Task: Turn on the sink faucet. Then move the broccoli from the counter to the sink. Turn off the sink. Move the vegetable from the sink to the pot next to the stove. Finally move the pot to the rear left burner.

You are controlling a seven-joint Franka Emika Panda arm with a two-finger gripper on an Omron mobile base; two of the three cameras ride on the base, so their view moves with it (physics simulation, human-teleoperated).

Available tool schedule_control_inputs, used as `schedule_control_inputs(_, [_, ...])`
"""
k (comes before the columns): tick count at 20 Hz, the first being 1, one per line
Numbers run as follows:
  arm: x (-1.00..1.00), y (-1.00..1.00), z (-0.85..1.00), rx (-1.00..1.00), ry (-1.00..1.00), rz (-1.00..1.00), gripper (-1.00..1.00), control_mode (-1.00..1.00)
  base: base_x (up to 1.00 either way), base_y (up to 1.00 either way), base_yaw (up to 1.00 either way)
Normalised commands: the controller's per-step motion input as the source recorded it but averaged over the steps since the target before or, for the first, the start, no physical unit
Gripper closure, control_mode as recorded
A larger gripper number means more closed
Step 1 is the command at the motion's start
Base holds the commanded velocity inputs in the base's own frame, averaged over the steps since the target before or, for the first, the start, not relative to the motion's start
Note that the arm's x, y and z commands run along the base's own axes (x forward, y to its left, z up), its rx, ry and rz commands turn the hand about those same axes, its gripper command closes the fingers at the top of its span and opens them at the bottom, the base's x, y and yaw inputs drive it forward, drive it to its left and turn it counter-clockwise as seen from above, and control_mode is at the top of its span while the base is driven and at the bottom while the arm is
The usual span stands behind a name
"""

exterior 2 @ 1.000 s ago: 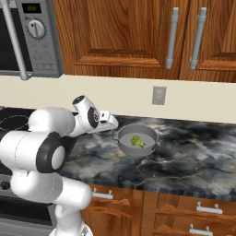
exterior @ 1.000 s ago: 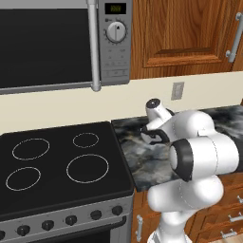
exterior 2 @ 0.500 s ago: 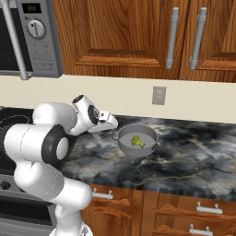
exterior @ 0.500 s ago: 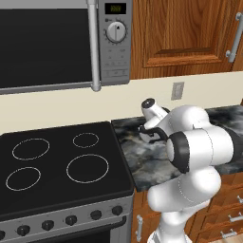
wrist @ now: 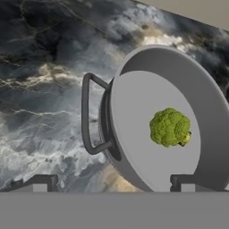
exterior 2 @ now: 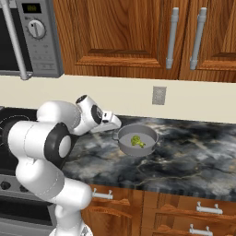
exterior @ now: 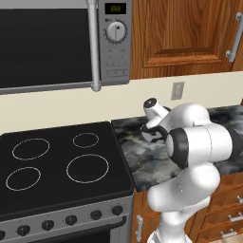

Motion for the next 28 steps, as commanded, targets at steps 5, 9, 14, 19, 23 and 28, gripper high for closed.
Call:
schedule_control_inputs(5, [0.00,-0.09,-0.07,0.00,0.00,0.00,-1.00,-1.00,0.00,0.00,0.00])
schedule_control_inputs(9, [0.02,-0.07,-0.08,0.00,0.00,0.00,-1.00,-1.00,0.00,0.00,0.00])
schedule_control_inputs(14, [0.06,-0.05,-0.11,0.00,0.00,0.00,-1.00,-1.00,0.00,0.00,0.00])
schedule_control_inputs(19, [0.10,-0.01,-0.14,0.00,0.00,0.00,-1.00,-1.00,0.00,0.00,0.00])
schedule_control_inputs(23, [0.09,-0.01,-0.13,0.00,0.00,0.00,-1.00,-1.00,0.00,0.00,0.00])
schedule_control_inputs(28, [0.08,-0.07,-0.11,0.00,0.00,0.00,-1.00,-1.00,0.00,0.00,0.00])
